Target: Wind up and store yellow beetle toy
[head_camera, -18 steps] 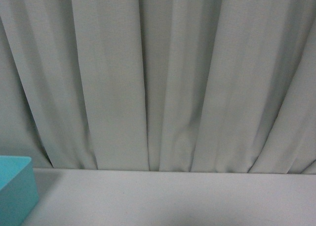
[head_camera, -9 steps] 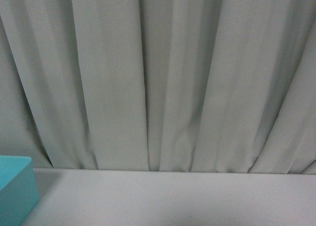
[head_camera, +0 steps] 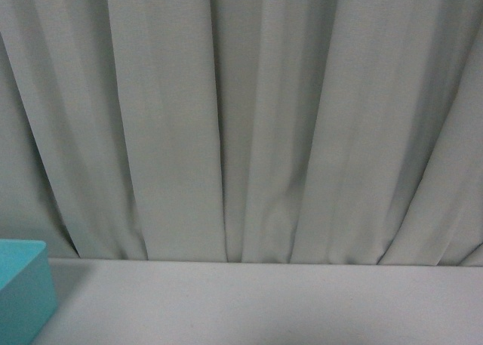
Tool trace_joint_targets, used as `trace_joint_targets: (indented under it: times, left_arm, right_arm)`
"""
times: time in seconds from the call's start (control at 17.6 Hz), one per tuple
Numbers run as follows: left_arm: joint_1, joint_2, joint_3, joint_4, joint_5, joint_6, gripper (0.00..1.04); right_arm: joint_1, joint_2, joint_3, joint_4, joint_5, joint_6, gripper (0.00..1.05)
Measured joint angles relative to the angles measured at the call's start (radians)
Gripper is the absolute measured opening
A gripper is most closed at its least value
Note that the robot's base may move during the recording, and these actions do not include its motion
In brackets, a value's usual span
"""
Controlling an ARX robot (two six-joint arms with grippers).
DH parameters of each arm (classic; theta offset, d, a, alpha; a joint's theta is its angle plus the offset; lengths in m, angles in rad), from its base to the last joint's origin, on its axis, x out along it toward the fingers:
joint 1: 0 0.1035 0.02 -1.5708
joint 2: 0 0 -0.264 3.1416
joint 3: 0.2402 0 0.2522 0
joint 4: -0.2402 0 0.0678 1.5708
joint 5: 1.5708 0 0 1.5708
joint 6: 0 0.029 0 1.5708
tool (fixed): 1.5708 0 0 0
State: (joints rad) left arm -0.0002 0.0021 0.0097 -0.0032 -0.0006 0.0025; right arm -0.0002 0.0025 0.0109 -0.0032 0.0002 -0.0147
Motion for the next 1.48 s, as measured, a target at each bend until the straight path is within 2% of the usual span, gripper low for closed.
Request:
trace_joint_targets:
  times: [0.23,0.28,0.34,0.4,0.45,0.57,0.63,0.74,0.85,0.97,1.19,1.31,1.48]
  left_arm:
    - [0.000,0.000,0.000,0.000,0.000,0.000,0.98]
    - [0.000,0.000,0.000,0.000,0.000,0.000,0.98]
    - [0.010,0.017,0.022,-0.078,0.025,-0.029,0.98]
    - [0.053,0.164,0.105,-0.236,0.114,-0.116,0.98]
    - [0.087,0.341,0.171,-0.216,0.175,-0.208,0.98]
    - [0.097,0.517,0.253,-0.071,0.273,-0.230,0.98]
    - [0.096,0.638,0.311,0.006,0.311,-0.197,0.98]
    - [0.095,0.832,0.405,0.017,0.393,-0.066,0.98]
    - [0.096,0.941,0.488,-0.070,0.462,0.081,0.98]
    - [0.095,1.011,0.581,-0.178,0.489,0.262,0.98]
    - [0.072,1.086,0.682,-0.371,0.426,0.653,0.98]
    - [0.059,1.098,0.683,-0.518,0.365,0.933,0.98]
    - [0.036,1.109,0.684,-0.735,0.217,1.411,0.98]
  right_arm:
    - [0.000,0.000,0.000,0.000,0.000,0.000,0.87]
    - [0.000,0.000,0.000,0.000,0.000,0.000,0.98]
    - [0.000,0.000,0.000,0.000,0.000,0.000,0.98]
    - [0.000,0.000,0.000,0.001,0.000,0.000,0.98]
    - [0.000,0.000,0.000,0.000,0.000,0.000,0.98]
    - [0.000,0.000,0.000,0.000,0.000,0.000,0.98]
    - [0.000,0.000,0.000,0.000,0.000,0.000,0.98]
    - [0.000,0.000,0.000,-0.001,-0.001,0.000,0.98]
    - [0.000,0.000,0.000,-0.001,0.000,0.000,0.98]
    - [0.000,0.000,0.000,-0.001,0.000,0.000,0.98]
    - [0.000,0.000,0.000,0.000,0.000,0.000,0.98]
    - [0.000,0.000,0.000,-0.001,0.000,0.000,0.98]
    - [0.000,0.000,0.000,-0.001,0.000,0.000,0.98]
